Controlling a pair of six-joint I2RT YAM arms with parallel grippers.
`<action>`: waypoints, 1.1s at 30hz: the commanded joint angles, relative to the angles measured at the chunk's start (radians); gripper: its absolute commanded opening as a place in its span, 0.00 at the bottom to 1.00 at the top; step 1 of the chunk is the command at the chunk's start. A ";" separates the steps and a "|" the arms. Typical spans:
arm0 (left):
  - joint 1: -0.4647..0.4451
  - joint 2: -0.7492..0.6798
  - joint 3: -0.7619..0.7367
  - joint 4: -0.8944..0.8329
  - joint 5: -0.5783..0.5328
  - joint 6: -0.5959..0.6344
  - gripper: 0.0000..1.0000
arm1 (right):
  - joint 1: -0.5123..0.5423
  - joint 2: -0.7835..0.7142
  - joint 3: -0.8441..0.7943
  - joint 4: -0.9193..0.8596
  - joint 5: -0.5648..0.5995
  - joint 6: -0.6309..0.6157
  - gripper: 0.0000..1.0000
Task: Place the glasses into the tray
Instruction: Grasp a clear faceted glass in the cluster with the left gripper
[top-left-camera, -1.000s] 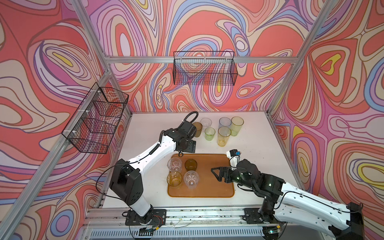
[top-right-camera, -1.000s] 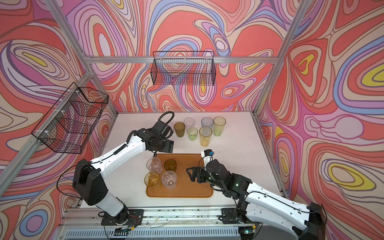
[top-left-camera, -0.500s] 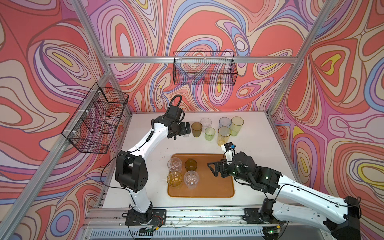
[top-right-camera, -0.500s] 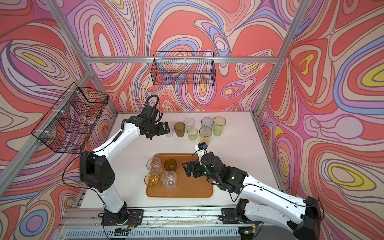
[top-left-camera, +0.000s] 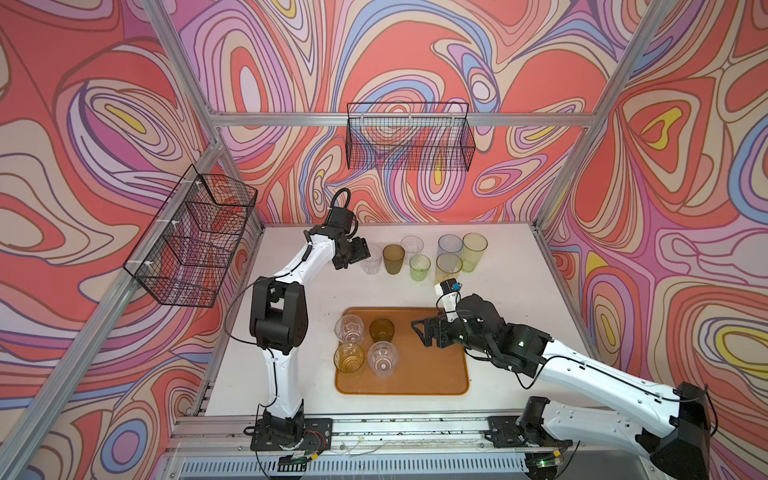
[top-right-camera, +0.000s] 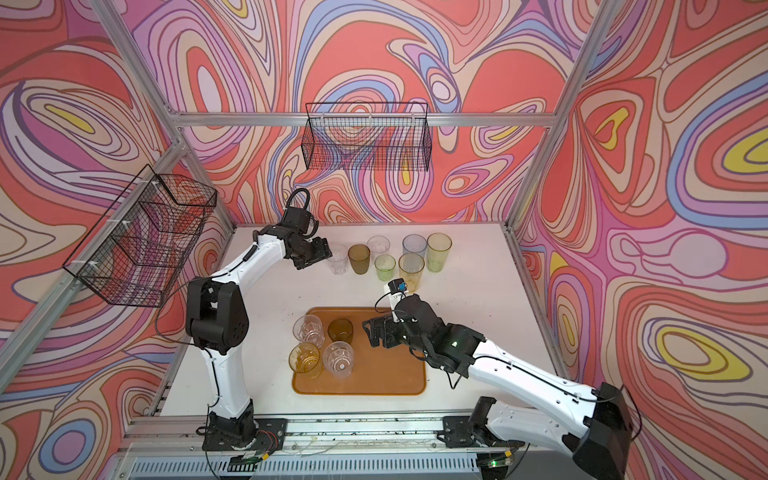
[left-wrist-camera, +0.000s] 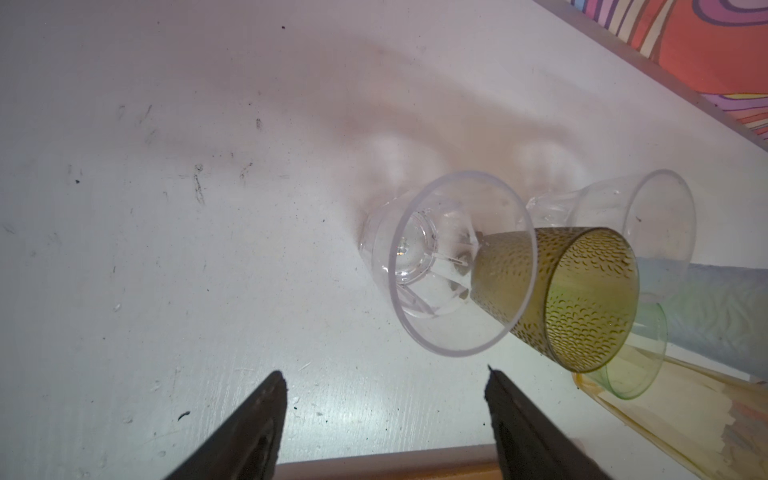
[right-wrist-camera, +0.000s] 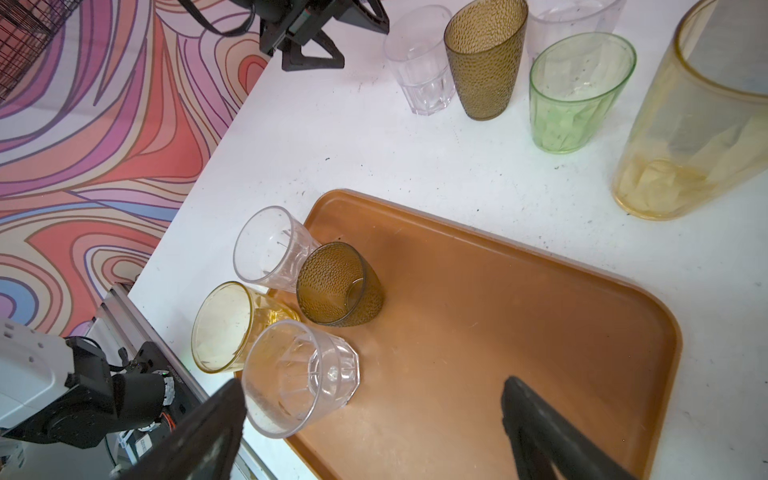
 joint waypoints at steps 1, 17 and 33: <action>0.013 0.035 0.056 0.013 -0.001 0.005 0.59 | -0.010 0.030 0.025 0.023 -0.012 -0.011 0.98; 0.038 0.176 0.167 -0.005 -0.028 0.059 0.40 | -0.013 0.129 0.081 0.048 -0.029 0.022 0.99; 0.052 0.242 0.212 -0.034 -0.003 0.104 0.22 | -0.012 0.187 0.111 0.051 -0.038 0.052 0.98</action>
